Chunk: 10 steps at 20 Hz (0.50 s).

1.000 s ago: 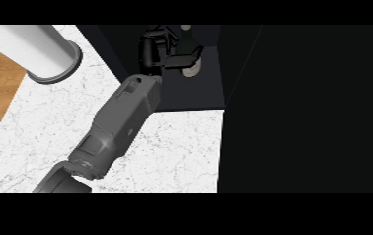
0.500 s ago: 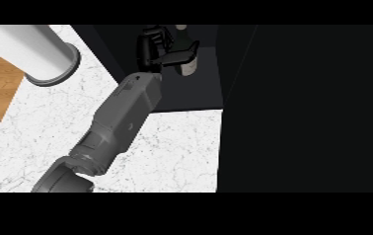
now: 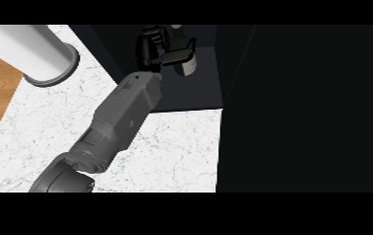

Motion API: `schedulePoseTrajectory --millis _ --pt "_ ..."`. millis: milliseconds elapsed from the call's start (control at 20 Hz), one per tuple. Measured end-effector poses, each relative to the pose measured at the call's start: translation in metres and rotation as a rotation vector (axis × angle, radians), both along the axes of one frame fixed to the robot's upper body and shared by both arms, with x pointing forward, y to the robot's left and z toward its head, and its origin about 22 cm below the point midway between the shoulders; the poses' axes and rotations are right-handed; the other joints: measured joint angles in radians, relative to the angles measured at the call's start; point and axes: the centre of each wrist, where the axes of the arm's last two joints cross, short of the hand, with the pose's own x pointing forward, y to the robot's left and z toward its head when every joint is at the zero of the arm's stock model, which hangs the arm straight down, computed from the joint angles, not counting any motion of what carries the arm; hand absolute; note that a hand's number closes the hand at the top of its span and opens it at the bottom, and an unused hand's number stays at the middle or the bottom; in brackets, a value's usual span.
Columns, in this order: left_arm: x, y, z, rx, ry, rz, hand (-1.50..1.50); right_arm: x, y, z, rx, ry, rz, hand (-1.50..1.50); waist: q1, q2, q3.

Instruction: Pick up the wine, place it into the cabinet and close the cabinet

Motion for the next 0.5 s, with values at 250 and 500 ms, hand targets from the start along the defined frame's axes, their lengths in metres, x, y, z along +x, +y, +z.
schedulePoseTrajectory --millis 250,500 --pt "-0.001 0.001 -0.004 0.032 0.020 0.022 -1.50 0.000 0.001 -0.001 0.003 -0.001 0.008 -1.50 -0.002 0.003 0.000" --pt "-0.004 0.005 -0.012 0.080 0.034 0.045 -1.50 0.000 0.001 -0.002 0.004 -0.010 0.015 -1.50 -0.009 0.007 -0.002"
